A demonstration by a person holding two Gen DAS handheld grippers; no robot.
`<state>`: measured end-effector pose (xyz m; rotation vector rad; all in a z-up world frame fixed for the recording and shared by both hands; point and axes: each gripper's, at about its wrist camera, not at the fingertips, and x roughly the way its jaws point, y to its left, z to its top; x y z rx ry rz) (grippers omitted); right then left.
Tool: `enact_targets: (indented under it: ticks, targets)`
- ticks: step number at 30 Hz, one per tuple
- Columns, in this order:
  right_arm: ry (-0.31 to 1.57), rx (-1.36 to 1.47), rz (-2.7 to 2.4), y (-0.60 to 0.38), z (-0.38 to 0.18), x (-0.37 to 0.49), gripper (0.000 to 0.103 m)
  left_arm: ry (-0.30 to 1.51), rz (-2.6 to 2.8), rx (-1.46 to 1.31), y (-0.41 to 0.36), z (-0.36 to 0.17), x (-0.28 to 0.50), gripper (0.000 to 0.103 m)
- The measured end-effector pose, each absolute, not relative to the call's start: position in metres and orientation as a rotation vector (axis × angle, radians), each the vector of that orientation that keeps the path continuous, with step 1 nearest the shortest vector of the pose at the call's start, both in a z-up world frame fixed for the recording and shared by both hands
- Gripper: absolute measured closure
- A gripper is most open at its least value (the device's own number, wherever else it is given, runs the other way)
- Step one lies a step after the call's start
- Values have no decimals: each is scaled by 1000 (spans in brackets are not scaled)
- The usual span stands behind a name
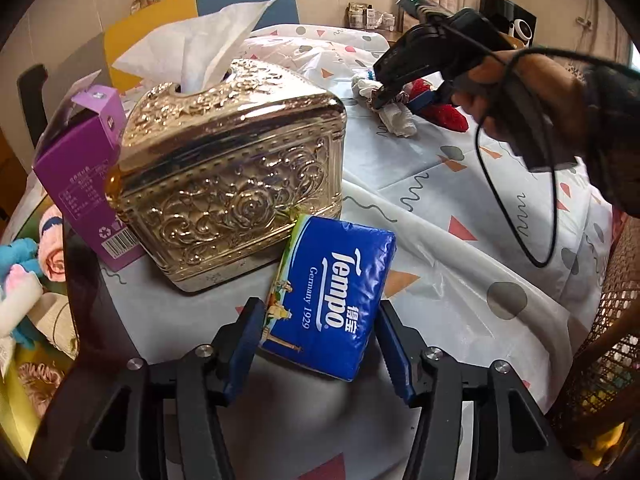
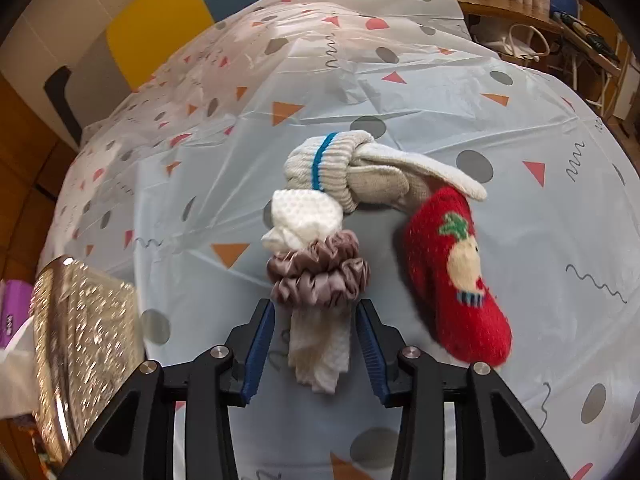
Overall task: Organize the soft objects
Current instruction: 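Carry the Tempo pack toward the tray with the left tool while the right tool grasps the white cloth, then lower the blue Tempo pack into the gold tray and open the left tool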
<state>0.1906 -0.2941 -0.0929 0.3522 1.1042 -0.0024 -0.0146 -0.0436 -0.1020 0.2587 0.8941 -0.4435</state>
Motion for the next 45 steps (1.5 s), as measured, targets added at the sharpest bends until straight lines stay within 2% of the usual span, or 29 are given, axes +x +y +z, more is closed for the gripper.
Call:
enact_targets:
  ticks: [4,5,8,12,24,33,38,40,44,45]
  targets:
    - [1101,304,-26,-290,-99,202,63,902,-444,249,-41,-104,-15,44]
    - [1104,271,-35,-286,-99,201,73,908,-444,245,-40,-105,-13,44]
    - [1138,215,43,-271,-96,195,77,957,-451,199,-32,-114,-3,43]
    - [1224,160,188,-244,-100,167,76,950,-447,190,-29,-116,0,43]
    - [1117,-45,171,-217,-107,143,73,928,-445,138,-12,-108,-7,45]
    - [1068,-117,199,-213,-104,143,72,777,-475,178,2,-67,-35,47]
    - [1055,-164,197,-208,-103,140,73,710,-466,154,15,-41,-45,54]
    - [1049,-181,196,-205,-103,140,73,719,-430,96,28,-33,-42,69]
    - [1038,-206,193,-201,-102,136,73,732,-365,-23,57,-25,-30,72]
    - [1036,-212,193,-201,-102,136,73,743,-347,-35,64,-27,-27,76]
